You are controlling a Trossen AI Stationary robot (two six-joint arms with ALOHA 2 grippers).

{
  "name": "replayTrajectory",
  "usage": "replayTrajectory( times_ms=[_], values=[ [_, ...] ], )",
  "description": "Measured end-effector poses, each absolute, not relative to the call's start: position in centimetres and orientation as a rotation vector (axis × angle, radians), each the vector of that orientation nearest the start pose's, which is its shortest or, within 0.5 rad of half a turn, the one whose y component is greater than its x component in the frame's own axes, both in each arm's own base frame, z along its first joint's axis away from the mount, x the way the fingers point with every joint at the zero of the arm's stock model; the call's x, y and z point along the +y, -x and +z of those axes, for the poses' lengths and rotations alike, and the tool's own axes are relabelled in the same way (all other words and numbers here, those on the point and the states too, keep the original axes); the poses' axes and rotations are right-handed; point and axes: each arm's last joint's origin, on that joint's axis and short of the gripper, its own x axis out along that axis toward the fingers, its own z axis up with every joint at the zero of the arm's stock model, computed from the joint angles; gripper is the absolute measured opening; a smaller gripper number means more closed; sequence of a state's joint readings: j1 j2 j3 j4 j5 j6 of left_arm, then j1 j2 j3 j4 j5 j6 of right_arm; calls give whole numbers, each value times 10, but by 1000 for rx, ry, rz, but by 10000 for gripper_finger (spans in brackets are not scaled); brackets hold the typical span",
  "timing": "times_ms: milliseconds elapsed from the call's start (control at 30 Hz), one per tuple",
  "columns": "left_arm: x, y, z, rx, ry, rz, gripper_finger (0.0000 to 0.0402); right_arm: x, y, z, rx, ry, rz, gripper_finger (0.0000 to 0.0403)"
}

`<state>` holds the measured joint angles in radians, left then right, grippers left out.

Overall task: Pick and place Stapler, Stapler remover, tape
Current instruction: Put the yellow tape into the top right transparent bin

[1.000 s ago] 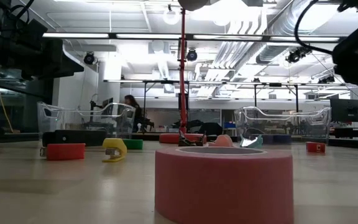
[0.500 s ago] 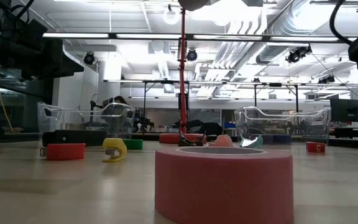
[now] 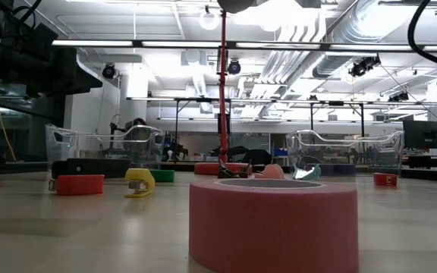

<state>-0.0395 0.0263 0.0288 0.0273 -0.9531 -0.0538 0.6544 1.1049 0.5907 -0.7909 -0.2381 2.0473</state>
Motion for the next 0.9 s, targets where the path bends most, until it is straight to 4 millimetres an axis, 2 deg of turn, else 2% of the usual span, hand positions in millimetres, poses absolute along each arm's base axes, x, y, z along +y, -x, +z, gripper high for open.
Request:
replayTrajectory(
  times_ms=[100,233,400,667,900],
  values=[
    [20,-86,174,-51,65,912,254,110,-132,179,1486,-1294,-720,129],
    [20,-86,174,-52,65,912,254,114,-136,179,1520,-1193,-528,129],
    [20,-86,174,-52,65,912,254,120,-142,171,1583,-1063,-384,129],
    [20,-86,174,-52,65,912,254,123,-146,157,1612,-925,-356,129],
    [20,-86,174,-51,65,912,254,128,-153,148,1609,-891,-314,129]
  ],
)
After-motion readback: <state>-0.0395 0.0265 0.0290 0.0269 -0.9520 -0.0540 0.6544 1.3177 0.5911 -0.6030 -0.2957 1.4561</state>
